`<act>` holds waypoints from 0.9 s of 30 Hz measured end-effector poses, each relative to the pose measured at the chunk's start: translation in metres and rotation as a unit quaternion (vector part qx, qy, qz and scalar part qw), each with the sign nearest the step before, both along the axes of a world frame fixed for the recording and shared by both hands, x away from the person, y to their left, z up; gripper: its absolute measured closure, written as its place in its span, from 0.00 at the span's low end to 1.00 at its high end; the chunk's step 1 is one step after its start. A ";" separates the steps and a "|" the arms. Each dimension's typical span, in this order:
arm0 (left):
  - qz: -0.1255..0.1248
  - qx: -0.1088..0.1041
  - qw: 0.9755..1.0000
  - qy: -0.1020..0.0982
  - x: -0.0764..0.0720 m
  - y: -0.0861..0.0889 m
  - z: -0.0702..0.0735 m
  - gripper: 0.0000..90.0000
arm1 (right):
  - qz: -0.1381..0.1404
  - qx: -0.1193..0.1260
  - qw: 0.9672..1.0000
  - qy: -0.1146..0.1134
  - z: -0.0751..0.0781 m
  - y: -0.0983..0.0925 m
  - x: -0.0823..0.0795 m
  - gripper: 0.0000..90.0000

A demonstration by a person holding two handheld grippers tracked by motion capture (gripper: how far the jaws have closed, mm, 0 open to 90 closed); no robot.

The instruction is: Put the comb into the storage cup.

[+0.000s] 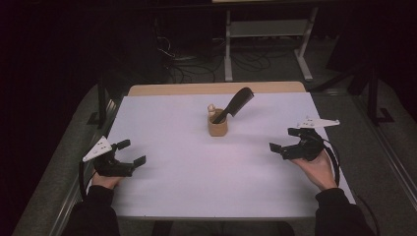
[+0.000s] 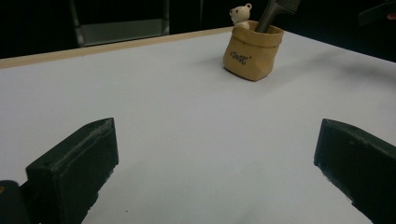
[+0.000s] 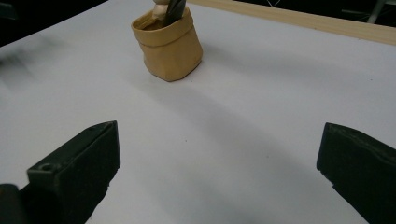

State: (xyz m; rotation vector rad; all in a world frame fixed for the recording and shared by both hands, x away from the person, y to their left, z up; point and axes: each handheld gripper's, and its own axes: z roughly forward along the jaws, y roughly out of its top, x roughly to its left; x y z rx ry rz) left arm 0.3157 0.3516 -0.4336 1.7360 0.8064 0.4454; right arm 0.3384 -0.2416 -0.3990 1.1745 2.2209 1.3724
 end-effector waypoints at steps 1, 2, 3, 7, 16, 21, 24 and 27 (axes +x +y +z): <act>0.001 -0.001 1.000 0.000 0.000 0.000 0.000 0.00 | -0.001 0.002 1.000 -0.001 -0.001 0.000 -0.002 0.00; 0.001 -0.002 1.000 0.001 0.000 0.000 0.000 0.00 | -0.001 0.001 1.000 0.000 -0.003 -0.001 -0.003 0.00; 0.001 -0.001 1.000 0.001 0.000 0.000 0.000 0.00 | -0.001 0.001 1.000 0.000 -0.004 -0.001 -0.005 0.00; 0.001 -0.002 1.000 0.002 0.000 0.001 0.000 0.00 | 0.000 -0.007 1.000 0.004 -0.010 -0.003 -0.011 0.00; 0.008 -0.005 1.000 0.011 0.000 0.003 -0.003 0.00 | 0.000 -0.014 1.000 -0.002 -0.019 -0.007 -0.029 0.00; 0.010 -0.007 1.000 0.009 -0.001 0.006 -0.002 0.00 | -0.007 -0.018 1.000 -0.007 -0.024 -0.010 -0.042 0.00; 0.010 -0.009 1.000 0.008 -0.001 0.007 -0.003 0.00 | -0.013 -0.017 1.000 -0.011 -0.027 -0.014 -0.049 0.00; 0.010 -0.010 1.000 0.009 0.000 0.007 -0.003 0.00 | -0.017 -0.021 1.000 -0.004 -0.031 -0.017 -0.052 0.00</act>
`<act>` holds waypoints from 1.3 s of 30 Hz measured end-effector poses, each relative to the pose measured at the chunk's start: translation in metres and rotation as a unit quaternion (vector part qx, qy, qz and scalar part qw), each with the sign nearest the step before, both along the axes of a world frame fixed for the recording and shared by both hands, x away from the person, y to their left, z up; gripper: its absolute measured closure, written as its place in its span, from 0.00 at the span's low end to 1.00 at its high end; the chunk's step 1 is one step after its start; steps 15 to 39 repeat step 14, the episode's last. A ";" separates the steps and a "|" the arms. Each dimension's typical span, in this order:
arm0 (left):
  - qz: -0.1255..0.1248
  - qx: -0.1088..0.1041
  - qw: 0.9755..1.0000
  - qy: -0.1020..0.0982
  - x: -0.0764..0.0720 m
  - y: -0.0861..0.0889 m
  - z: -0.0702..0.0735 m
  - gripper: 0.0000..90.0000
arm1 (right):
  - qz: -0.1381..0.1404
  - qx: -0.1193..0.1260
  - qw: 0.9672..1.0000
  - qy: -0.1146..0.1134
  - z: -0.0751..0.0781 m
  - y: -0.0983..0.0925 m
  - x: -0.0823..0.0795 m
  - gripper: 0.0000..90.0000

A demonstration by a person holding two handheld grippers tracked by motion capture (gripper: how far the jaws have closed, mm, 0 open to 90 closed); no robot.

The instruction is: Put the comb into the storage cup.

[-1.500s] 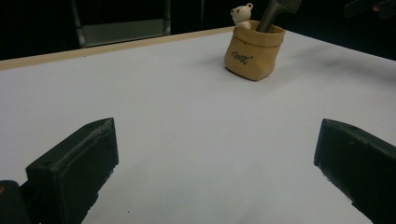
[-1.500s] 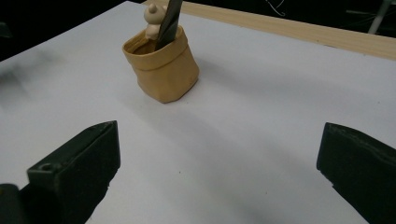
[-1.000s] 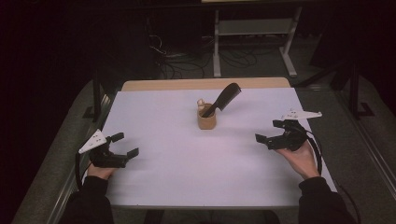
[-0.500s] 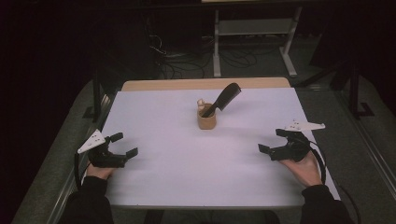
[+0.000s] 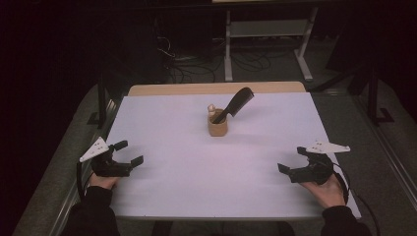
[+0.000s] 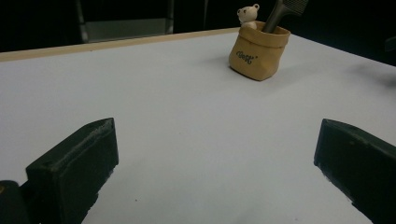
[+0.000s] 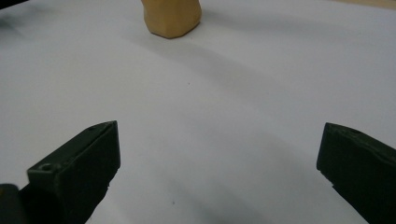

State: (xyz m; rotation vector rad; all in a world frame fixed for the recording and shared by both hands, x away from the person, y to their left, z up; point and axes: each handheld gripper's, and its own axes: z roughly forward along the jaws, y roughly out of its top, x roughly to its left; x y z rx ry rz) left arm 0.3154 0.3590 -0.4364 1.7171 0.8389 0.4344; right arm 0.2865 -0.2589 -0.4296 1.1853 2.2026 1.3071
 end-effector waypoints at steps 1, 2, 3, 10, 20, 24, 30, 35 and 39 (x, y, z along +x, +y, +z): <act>-0.001 0.000 1.000 -0.001 0.000 0.000 0.000 0.00 | 0.001 0.001 1.000 0.002 -0.001 -0.001 0.000 0.00; -0.003 0.001 1.000 -0.001 0.000 0.000 0.000 0.00 | 0.002 0.001 1.000 0.008 -0.003 -0.002 -0.001 0.00; -0.004 0.001 1.000 -0.002 0.000 0.000 0.000 0.00 | 0.003 -0.002 1.000 0.013 -0.004 -0.003 -0.001 0.00; 0.001 -0.002 1.000 0.002 0.003 0.002 -0.001 0.00 | 0.001 -0.005 1.000 0.029 -0.008 -0.007 -0.004 0.00; -0.001 0.000 1.000 0.002 0.003 0.000 -0.002 0.00 | 0.000 -0.002 1.000 0.029 -0.007 -0.008 -0.006 0.00; -0.001 0.000 1.000 0.002 0.003 0.000 -0.002 0.00 | 0.000 -0.002 1.000 0.029 -0.007 -0.008 -0.006 0.00; -0.001 0.000 1.000 0.002 0.003 0.000 -0.002 0.00 | 0.000 -0.002 1.000 0.029 -0.007 -0.008 -0.006 0.00; -0.001 0.000 1.000 0.002 0.003 0.000 -0.002 0.00 | 0.000 -0.002 1.000 0.029 -0.007 -0.008 -0.006 0.00; -0.001 0.000 1.000 0.002 0.003 0.000 -0.002 0.00 | 0.000 -0.002 1.000 0.029 -0.007 -0.008 -0.006 0.00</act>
